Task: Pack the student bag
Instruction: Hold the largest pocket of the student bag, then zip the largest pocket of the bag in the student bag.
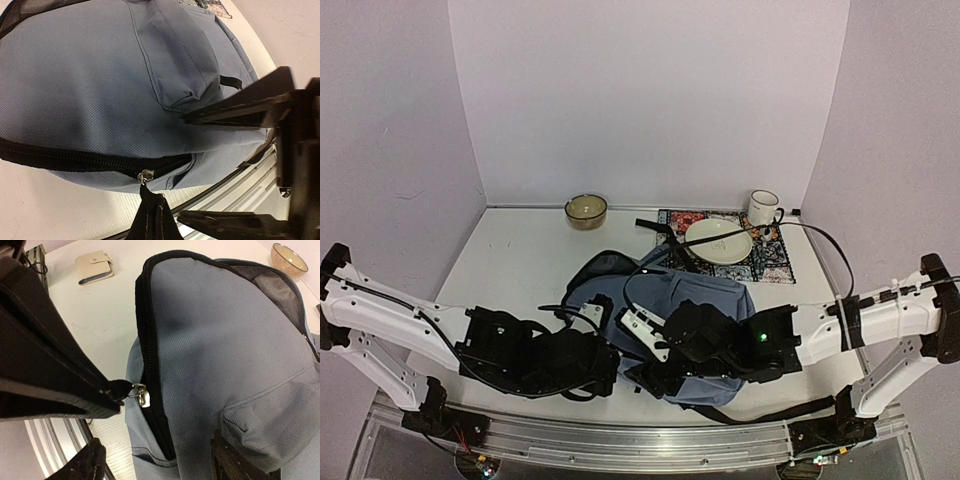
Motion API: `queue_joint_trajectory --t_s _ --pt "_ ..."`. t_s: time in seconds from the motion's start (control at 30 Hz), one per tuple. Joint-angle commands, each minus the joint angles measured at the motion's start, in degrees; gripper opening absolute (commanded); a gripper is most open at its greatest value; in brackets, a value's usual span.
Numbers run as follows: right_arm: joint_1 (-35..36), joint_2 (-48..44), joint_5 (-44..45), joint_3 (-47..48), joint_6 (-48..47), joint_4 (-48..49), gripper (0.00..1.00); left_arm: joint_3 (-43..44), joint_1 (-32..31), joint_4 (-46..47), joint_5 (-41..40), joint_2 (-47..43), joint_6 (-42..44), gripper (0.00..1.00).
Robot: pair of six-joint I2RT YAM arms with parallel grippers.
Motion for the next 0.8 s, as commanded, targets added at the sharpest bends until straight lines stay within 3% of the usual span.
queue_joint_trajectory --t_s 0.0,0.07,0.3,0.37,0.53,0.77 --pt "0.30 3.25 3.25 -0.57 -4.21 3.53 0.69 0.07 0.37 1.94 0.26 -5.18 1.60 0.00" --pt "0.32 4.85 4.02 -0.29 -4.51 3.48 0.62 -0.31 0.78 2.38 0.93 -5.97 1.80 0.00" --pt "0.33 4.38 3.80 -1.65 -4.12 2.73 0.10 -3.06 5.24 2.49 4.31 -8.84 2.83 0.00" --pt "0.31 3.21 3.62 -2.39 -4.12 1.91 0.01 -4.21 7.57 2.20 5.44 -10.18 3.76 0.00" --pt "0.31 0.08 3.30 -4.26 -4.03 -0.28 0.00 -4.31 13.06 -2.98 4.19 -12.94 6.26 0.00" --pt "0.31 -3.45 1.84 -6.35 -3.62 -3.13 0.00 -3.90 25.72 -6.80 4.63 -16.23 12.98 0.00"
